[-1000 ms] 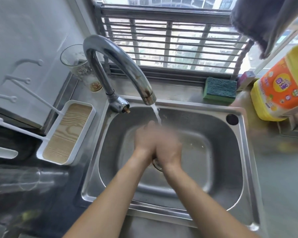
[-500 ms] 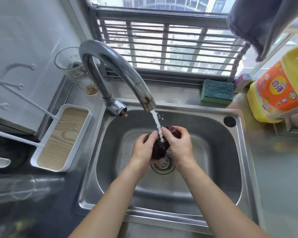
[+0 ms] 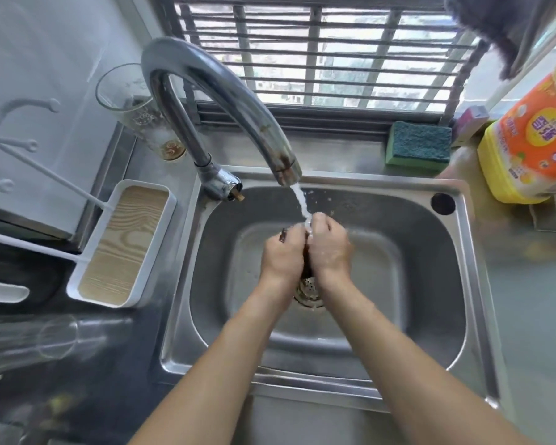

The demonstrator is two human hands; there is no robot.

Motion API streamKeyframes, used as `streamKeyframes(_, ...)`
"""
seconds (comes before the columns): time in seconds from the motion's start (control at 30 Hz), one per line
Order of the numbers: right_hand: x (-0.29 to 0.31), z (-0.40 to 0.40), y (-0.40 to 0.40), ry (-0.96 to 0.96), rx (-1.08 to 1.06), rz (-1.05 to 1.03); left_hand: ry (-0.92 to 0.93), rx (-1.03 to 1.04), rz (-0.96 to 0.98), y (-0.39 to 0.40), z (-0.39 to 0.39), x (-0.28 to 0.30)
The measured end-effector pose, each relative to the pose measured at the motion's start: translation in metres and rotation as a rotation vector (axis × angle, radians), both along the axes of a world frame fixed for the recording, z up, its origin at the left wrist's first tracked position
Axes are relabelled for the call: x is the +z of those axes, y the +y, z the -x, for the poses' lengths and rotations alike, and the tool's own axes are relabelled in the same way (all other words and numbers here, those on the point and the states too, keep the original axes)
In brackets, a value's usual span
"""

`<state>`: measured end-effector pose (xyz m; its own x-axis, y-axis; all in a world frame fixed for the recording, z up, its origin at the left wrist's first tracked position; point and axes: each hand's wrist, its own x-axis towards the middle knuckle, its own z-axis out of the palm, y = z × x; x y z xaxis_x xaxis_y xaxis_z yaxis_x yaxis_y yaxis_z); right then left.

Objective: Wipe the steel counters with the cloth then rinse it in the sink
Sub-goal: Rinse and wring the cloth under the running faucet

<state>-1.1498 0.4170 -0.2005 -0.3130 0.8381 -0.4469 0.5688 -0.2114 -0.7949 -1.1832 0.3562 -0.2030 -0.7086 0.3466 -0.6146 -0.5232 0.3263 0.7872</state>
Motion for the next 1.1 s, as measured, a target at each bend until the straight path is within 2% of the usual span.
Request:
streamKeyframes(0.13, 0.022, -0.012, -0.048, 0.1, 0.195, -0.259, -0.017, 0.207, 0.085, -0.003, 0.025, -0.001)
streamKeyframes(0.17, 0.015, -0.008, -0.039, 0.068, 0.17, -0.254, -0.024, 0.18, 0.064, -0.002, 0.021, 0.001)
streamKeyframes(0.3, -0.01, 0.007, 0.015, 0.058, -0.159, 0.034, 0.046, -0.11, -0.02, 0.003, -0.004, 0.004)
streamKeyframes(0.37, -0.004, 0.002, -0.004, 0.068, -0.068, -0.073, 0.054, -0.039, -0.023, 0.004, 0.007, 0.004)
streamKeyframes(0.47, 0.016, -0.013, -0.051, 0.193, 0.165, -0.289, -0.04, 0.157, -0.04, 0.0, 0.027, 0.01)
streamKeyframes(0.53, 0.009, -0.014, -0.04, 0.147, 0.138, -0.368, -0.056, 0.025, -0.065, -0.005, 0.022, 0.019)
streamKeyframes(0.6, -0.006, -0.008, -0.005, 0.078, -0.022, -0.225, -0.052, -0.212, -0.099, -0.007, 0.007, 0.025)
streamKeyframes(0.67, -0.017, -0.006, 0.022, 0.042, -0.098, -0.094, -0.058, -0.327, -0.12, -0.009, 0.0, 0.027)
streamKeyframes(0.77, -0.018, -0.009, 0.024, 0.12, -0.121, -0.026, -0.011, -0.185, -0.141, -0.01, 0.01, 0.024)
streamKeyframes(0.83, -0.01, -0.014, 0.014, 0.216, -0.115, 0.069, -0.045, -0.076, -0.114, -0.012, 0.013, 0.022)
streamKeyframes(0.93, -0.001, -0.023, -0.001, 0.272, -0.057, 0.234, -0.078, -0.08, -0.025, -0.016, 0.008, 0.014)
streamKeyframes(1.0, 0.0, -0.028, -0.013, 0.213, -0.072, 0.324, -0.02, -0.093, 0.061, -0.017, 0.008, 0.007)
streamKeyframes(1.1, 0.008, -0.03, -0.024, 0.079, -0.075, 0.312, 0.027, -0.079, 0.101, -0.018, 0.015, -0.013)
